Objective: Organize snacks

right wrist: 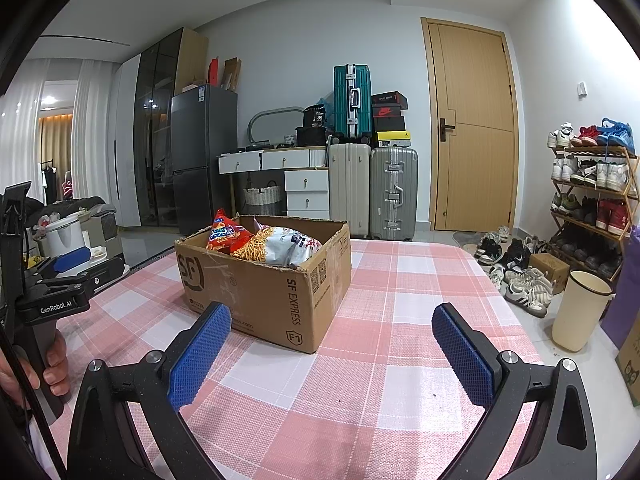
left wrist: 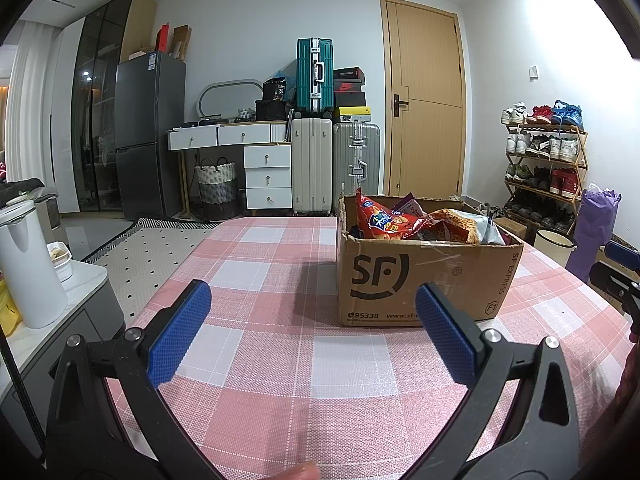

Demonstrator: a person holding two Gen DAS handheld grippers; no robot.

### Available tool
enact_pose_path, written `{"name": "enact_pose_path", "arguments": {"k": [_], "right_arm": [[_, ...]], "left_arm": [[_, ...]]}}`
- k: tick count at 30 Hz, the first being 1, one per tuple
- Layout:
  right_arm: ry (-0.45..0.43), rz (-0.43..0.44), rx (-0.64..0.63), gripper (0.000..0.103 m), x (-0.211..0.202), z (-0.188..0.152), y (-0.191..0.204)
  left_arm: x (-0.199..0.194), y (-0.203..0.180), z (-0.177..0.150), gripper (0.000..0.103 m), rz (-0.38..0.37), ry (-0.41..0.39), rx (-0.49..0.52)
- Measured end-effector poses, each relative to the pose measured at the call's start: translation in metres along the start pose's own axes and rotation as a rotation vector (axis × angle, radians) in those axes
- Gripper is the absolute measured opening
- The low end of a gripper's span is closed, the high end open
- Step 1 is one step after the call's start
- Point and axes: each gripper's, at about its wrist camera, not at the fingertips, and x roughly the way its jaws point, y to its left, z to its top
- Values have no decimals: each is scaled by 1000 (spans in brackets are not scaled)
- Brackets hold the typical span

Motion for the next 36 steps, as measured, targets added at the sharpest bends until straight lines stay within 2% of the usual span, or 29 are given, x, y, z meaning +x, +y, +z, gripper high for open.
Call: {"name": "enact_pose_path", "arguments": {"k": [36], "right_arm": [[1, 0, -2, 103, 0, 0, 1]], "left_arm": [[2, -2, -3, 102, -10, -1, 2]]}}
